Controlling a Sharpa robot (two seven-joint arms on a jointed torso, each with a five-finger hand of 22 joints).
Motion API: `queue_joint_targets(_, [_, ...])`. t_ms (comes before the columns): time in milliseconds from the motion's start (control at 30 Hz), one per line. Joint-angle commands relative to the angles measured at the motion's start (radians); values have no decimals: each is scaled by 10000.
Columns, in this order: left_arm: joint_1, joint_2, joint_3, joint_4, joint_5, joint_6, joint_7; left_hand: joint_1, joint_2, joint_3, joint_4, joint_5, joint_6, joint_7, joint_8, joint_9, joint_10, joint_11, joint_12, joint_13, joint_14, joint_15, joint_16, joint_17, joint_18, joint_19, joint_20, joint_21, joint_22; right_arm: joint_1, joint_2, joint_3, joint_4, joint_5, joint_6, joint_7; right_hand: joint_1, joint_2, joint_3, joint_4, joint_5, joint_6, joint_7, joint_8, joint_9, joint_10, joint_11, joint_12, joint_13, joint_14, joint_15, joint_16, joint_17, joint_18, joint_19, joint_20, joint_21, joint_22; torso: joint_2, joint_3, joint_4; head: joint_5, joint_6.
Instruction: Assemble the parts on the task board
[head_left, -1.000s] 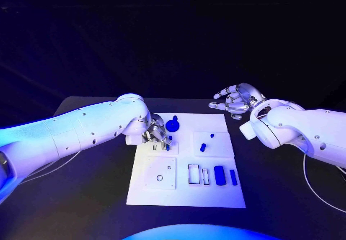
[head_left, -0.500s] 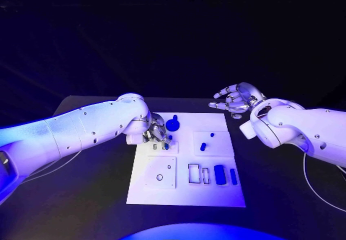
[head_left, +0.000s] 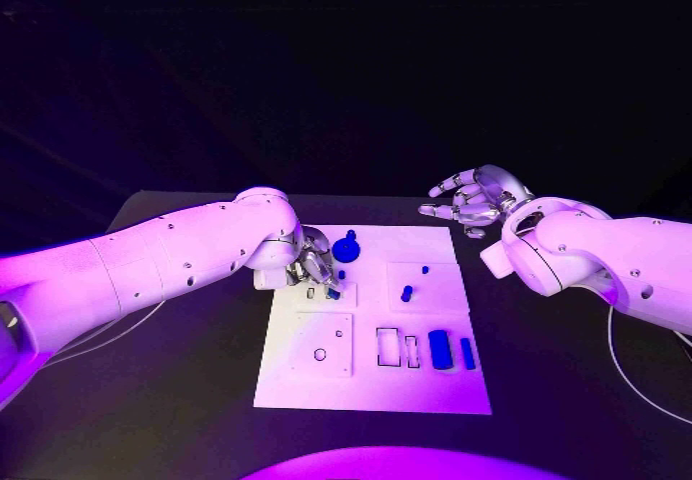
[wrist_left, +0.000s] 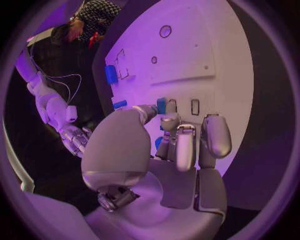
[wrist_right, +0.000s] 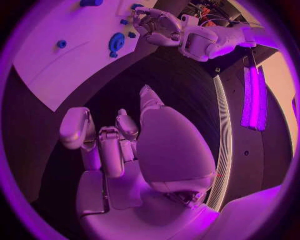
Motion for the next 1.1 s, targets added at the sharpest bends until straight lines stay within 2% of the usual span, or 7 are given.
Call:
queue_joint_targets(33, [-7,-69,3,54,213,-213,272,-153,-132,1665,-1483,42,12,-53,40,703,78,-5,-24,37,870,-53,65,2026,-148,19,-17,52,-4,-5,11,3,-13,-131,148,-70,23,57,40,-4,-53,-30,-21,45,-5,-28,8,-15,-9,671,-9,-55,1114,130,-90,1,-23,-11,2,0,-5,-15,1])
queue_joint_targets(300, [-40,-406,19,361,510,-447,364,-474,-343,2255,-1888,84,127,-88,108,904,333,-45,114,287,938,-84,147,2213,-153,57,-38,75,38,-10,-1,2,-40,-136,165,-146,-20,72,29,8,-58,-28,-26,76,-6,-15,3,-8,-14,671,-13,-58,1109,134,-94,-3,-43,-23,2,-8,10,-13,-1])
queue_joint_targets(467, [-48,-689,47,642,533,-744,463,-656,-486,2555,-2078,158,233,-127,125,987,521,-86,218,479,964,-121,176,2280,-170,132,-72,116,122,-13,-14,2,-60,-137,156,-177,-41,72,21,10,-60,-29,-27,89,-7,-11,1,-5,-18,674,-15,-56,1119,134,-93,-5,-47,-25,-19,10,30,17,-14])
queue_joint_targets(500, [-49,-753,51,709,507,-821,495,-715,-536,2652,-2137,205,271,-141,130,1011,593,-101,269,566,969,-131,182,2293,-175,152,-83,126,143,-14,-16,2,-63,-137,157,-179,-41,72,21,10,-60,-29,-27,89,-7,-11,1,-5,-18,674,-15,-56,1119,134,-93,-5,-47,-25,-17,12,27,21,-16])
queue_joint_targets(600, [-65,-900,56,873,342,-1058,575,-996,-734,2921,-2331,683,457,-205,144,1106,884,-162,459,888,992,-185,211,2360,-209,276,-136,198,306,-17,-23,2,-67,-137,163,-179,-73,67,6,10,-62,-30,-31,109,-9,-4,-1,0,-23,675,-18,-57,1118,135,-92,-8,-56,-30,-8,2,30,25,-28])
queue_joint_targets(800, [-163,-1065,54,1103,-20,-1528,643,-1146,-832,3004,-2432,973,571,-248,148,1164,1055,-204,575,1090,1002,-220,223,2387,-228,346,-169,239,401,-24,-38,2,-73,-137,173,-176,-73,67,6,10,-62,-30,-31,109,-9,-4,-1,0,-23,675,-18,-57,1118,135,-92,-8,-56,-30,-12,0,34,33,-9])
queue_joint_targets(1100, [-410,-1076,34,1344,-1003,-2334,608,-1304,-940,3086,-2546,1398,715,-307,156,1247,1248,-262,698,1312,1004,-269,225,2391,-256,448,-217,301,542,-39,-48,0,-91,-137,210,-177,-105,58,-11,9,-64,-34,-33,128,-12,-5,-4,-2,-38,671,-21,-64,1101,138,-97,-11,-75,-42,-1,-3,-7,78,-21])
